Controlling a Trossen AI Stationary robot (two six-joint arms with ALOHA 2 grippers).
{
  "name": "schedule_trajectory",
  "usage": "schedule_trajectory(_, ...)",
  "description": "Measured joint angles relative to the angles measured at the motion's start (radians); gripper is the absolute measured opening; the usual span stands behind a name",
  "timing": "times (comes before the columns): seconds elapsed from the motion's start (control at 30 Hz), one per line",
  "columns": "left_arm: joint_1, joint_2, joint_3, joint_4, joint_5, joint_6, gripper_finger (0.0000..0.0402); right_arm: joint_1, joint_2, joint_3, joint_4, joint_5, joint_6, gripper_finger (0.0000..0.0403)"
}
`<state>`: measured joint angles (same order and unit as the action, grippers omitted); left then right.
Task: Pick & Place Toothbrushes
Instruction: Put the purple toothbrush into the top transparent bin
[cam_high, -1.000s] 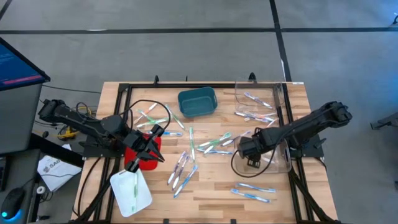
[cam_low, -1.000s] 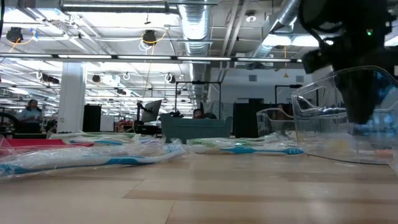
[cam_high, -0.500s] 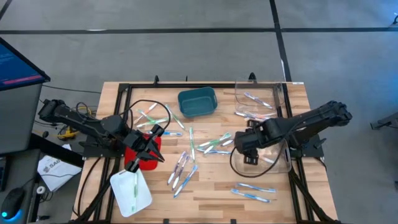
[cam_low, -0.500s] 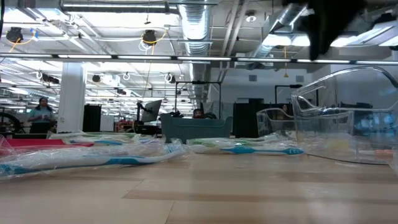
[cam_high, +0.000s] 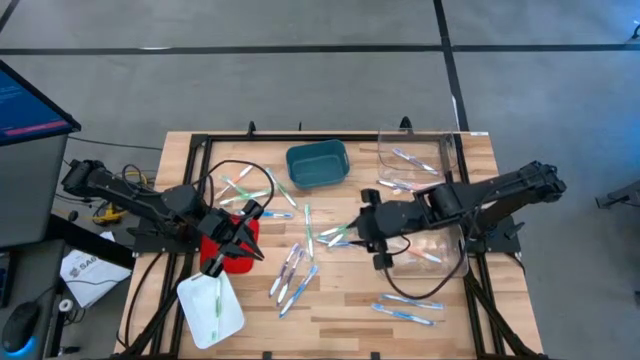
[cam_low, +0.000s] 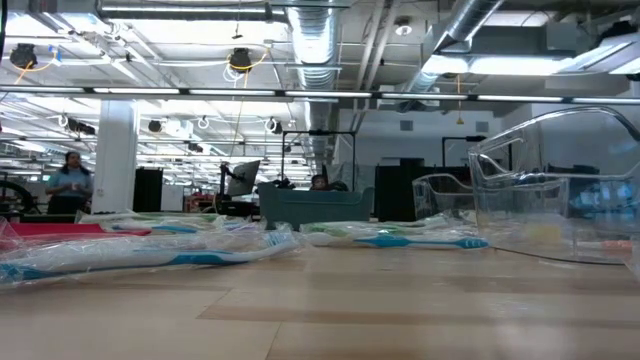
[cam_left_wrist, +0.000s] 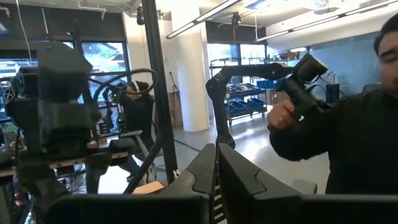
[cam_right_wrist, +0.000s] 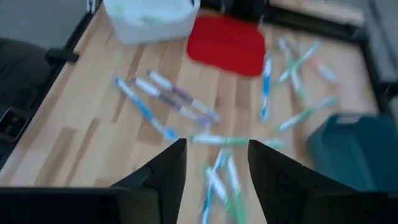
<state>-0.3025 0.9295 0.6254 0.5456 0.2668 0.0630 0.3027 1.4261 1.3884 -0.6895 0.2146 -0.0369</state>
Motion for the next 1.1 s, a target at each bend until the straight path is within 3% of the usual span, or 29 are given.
schedule_trajectory(0.3, 0.000, 0.000, 0.000, -0.006, 0.000, 0.000, 0.0012, -0.035, 0.000, -0.073, 0.371, -0.025, -0.194, 0.0171)
schedule_trajectory(0.57, 0.004, 0.003, 0.000, -0.006, 0.000, 0.021, 0.0012, -0.127, 0.000, -0.182, 0.771, -0.279, -0.280, 0.0167)
schedule_trajectory(0.7, 0.037, 0.003, 0.008, 0.015, -0.022, 0.047, 0.0012, -0.168, 0.000, -0.184, 0.748, -0.344, -0.254, 0.0167)
schedule_trajectory(1.1, 0.245, 0.046, 0.011, -0.146, -0.094, 0.011, 0.0012, -0.254, 0.000, -0.184, 0.645, -0.353, -0.296, 0.0169)
